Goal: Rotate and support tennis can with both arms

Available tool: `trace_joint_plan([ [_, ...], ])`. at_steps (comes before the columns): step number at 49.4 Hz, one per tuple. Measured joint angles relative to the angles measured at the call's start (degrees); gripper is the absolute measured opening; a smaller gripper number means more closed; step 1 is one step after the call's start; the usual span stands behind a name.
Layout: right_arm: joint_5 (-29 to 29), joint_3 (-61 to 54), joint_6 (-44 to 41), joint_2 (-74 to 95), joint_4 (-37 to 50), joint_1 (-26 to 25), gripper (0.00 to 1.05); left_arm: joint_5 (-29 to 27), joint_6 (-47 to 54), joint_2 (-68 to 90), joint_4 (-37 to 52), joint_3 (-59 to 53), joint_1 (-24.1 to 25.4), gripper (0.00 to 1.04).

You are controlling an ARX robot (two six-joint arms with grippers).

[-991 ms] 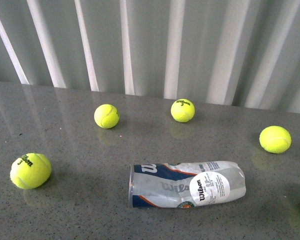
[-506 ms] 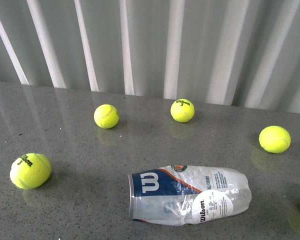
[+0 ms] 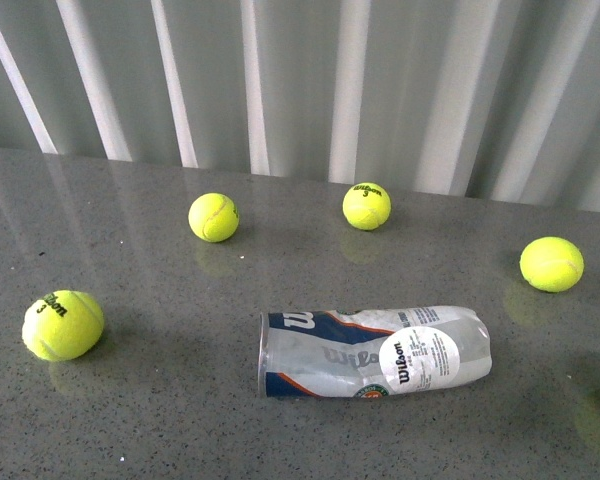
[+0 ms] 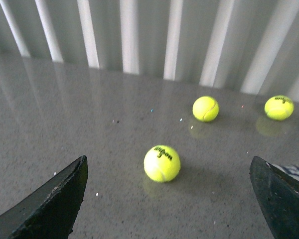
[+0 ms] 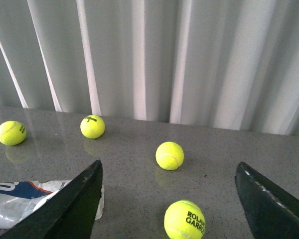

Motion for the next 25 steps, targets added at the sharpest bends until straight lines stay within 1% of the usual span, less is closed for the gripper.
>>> trace_joint_plan([
  [1,0.0,0.0,0.0,0.0,0.0,0.0,0.85,-0.3,-0.1,4.7,1.9,1.9,-0.9,0.98],
  [3,0.0,0.0,0.0,0.0,0.0,0.0,0.90,0.3,-0.1,9.3,5.0,4.1,-1.6,0.98],
  [5,0.0,0.0,0.0,0.0,0.0,0.0,0.98,0.8,0.7,17.6,11.8,8.1,-3.5,0.98],
  [6,-0.1,0.0,0.0,0.0,0.0,0.0,1.00,1.3,1.2,20.9,14.8,9.8,-4.4,0.98],
  [8,0.0,0.0,0.0,0.0,0.0,0.0,0.97,3.1,2.0,31.5,23.4,15.3,-6.9,0.98],
  [9,0.0,0.0,0.0,0.0,0.0,0.0,0.97,4.6,1.7,36.9,26.4,18.2,-7.8,0.98],
  [11,0.0,0.0,0.0,0.0,0.0,0.0,0.98,7.0,0.9,46.2,28.9,23.2,-9.2,0.98],
  [15,0.0,0.0,0.0,0.0,0.0,0.0,0.98,11.2,-2.7,61.9,27.4,31.9,-11.2,0.98],
  [19,0.0,0.0,0.0,0.0,0.0,0.0,0.98,13.9,-6.1,71.9,25.0,37.0,-12.3,0.98],
  [22,0.0,0.0,0.0,0.0,0.0,0.0,0.98,18.3,-10.4,81.9,22.4,42.1,-13.1,0.98],
  [24,0.0,0.0,0.0,0.0,0.0,0.0,0.98,19.6,-13.1,88.0,21.7,45.2,-13.6,0.98],
  [25,0.0,0.0,0.0,0.0,0.0,0.0,0.98,21.4,-14.8,91.2,21.7,46.6,-13.9,0.98],
])
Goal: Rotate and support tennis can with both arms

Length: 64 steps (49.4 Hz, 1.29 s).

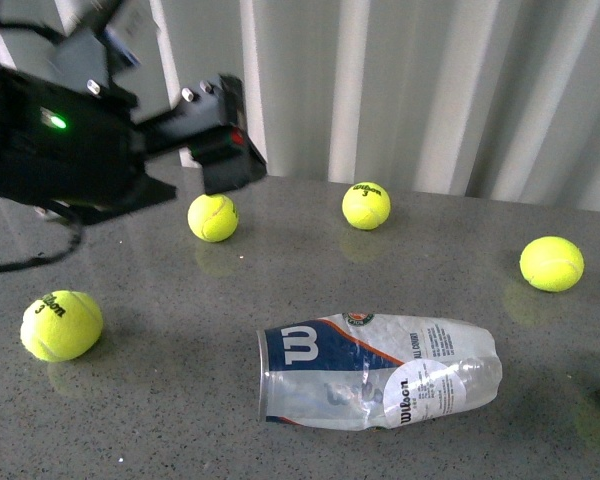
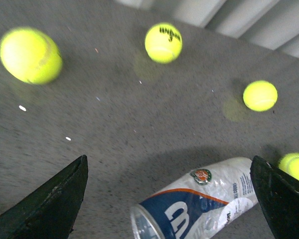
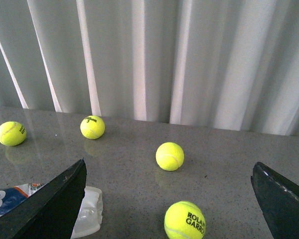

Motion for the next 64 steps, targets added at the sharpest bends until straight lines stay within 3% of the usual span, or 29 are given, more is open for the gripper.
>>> trace_joint_plan([
  [12,0.0,0.0,0.0,0.0,0.0,0.0,0.98,5.0,-10.5,14.9,4.8,1.3,-0.9,0.98],
  [40,0.0,0.0,0.0,0.0,0.0,0.0,0.98,11.4,-15.1,16.7,6.4,-2.6,-0.8,0.98],
  [64,0.0,0.0,0.0,0.0,0.0,0.0,0.98,11.1,-22.9,15.3,12.0,-5.6,-7.2,0.98],
])
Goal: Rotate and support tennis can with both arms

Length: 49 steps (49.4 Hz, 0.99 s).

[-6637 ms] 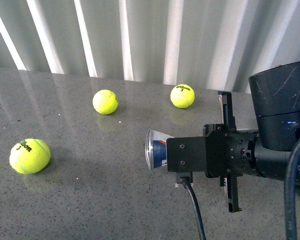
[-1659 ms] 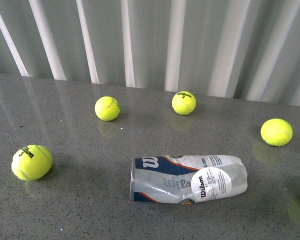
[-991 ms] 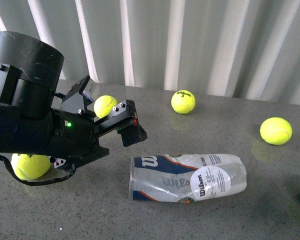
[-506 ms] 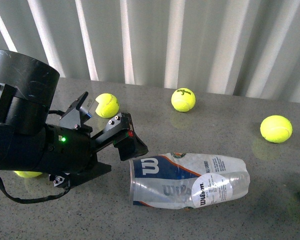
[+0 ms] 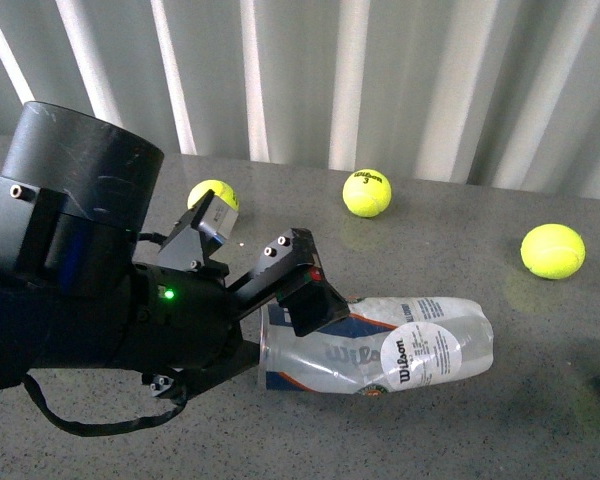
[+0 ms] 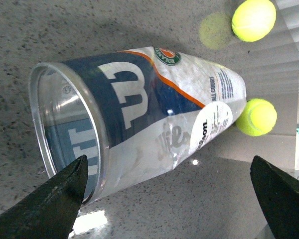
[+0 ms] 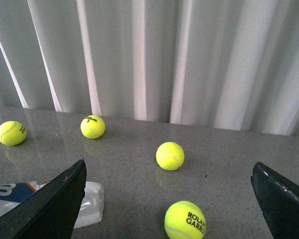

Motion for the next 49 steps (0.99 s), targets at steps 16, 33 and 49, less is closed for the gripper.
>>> trace_joint_plan([
  [16,0.0,0.0,0.0,0.0,0.0,0.0,0.98,-3.6,-2.3,3.2,2.6,0.0,-2.9,0.54],
  [33,0.0,0.0,0.0,0.0,0.0,0.0,0.98,-1.9,-1.2,0.4,-0.1,-0.2,-0.5,0.04],
  [49,0.0,0.0,0.0,0.0,0.0,0.0,0.98,-2.7,37.1,-20.4,-45.7,21.9,-3.2,0.04],
])
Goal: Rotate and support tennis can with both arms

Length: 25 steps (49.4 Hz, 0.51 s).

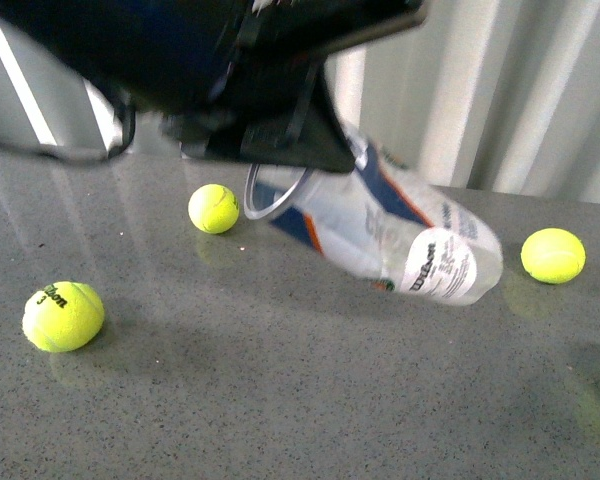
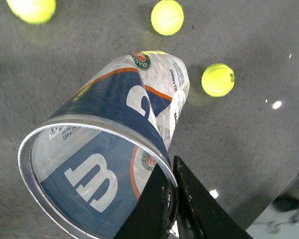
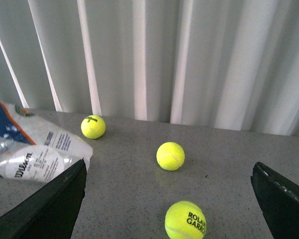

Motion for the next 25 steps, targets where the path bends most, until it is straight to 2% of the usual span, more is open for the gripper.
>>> trace_joint_plan([
  [6,0.0,0.0,0.0,0.0,0.0,0.0,0.98,-6.1,18.1,1.3,-15.7,12.5,-2.3,0.04],
  [11,0.0,0.0,0.0,0.0,0.0,0.0,0.98,-13.8,33.2,3.3,-22.4,18.4,-3.2,0.04],
  [18,0.0,0.0,0.0,0.0,0.0,0.0,0.98,-26.1,57.8,5.4,-23.0,19.1,-4.6,0.04],
  [25,0.0,0.0,0.0,0.0,0.0,0.0,0.98,-27.9,68.0,5.5,-24.4,16.6,-6.6,0.04],
])
